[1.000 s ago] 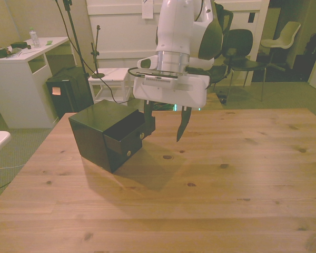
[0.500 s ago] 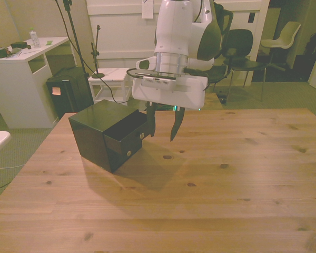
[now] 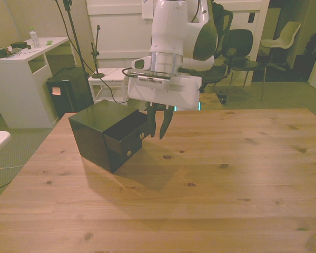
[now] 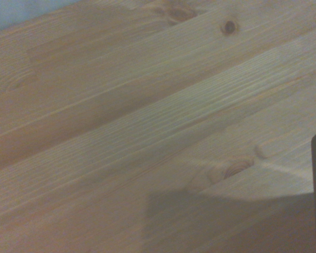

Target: Close the top drawer

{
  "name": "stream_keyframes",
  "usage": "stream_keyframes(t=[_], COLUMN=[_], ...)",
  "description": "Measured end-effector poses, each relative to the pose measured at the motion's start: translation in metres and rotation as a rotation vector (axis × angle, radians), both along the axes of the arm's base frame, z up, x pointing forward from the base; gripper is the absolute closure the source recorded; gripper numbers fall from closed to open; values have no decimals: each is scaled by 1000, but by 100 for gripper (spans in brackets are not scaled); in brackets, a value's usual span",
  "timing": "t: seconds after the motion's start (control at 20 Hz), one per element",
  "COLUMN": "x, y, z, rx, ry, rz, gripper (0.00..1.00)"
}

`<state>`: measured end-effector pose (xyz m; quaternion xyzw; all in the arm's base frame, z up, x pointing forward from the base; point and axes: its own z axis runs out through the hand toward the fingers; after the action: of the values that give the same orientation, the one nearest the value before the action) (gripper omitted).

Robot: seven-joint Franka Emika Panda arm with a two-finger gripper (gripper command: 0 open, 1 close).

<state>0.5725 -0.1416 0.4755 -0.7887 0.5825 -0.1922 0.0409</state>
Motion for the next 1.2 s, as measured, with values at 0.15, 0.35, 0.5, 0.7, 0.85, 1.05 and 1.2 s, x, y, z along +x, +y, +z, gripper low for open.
stream_keyframes(t=[0.15,0.35,0.5,0.7,0.85,1.05,1.2], x=[0,-2,-3,-4,-4,1,4], y=[-2,-7,-11,-19,-28,-35,-36], z=[0,-1,-2,-3,-2,-3,-4], rx=[1,-7,-4,-7,-15,-18,-16], ry=[0,-1,7,23,37,68,90], rz=[-14,-55,-85,-125,-171,-213,-230], gripper=[100,100,100,100,100,100,100])
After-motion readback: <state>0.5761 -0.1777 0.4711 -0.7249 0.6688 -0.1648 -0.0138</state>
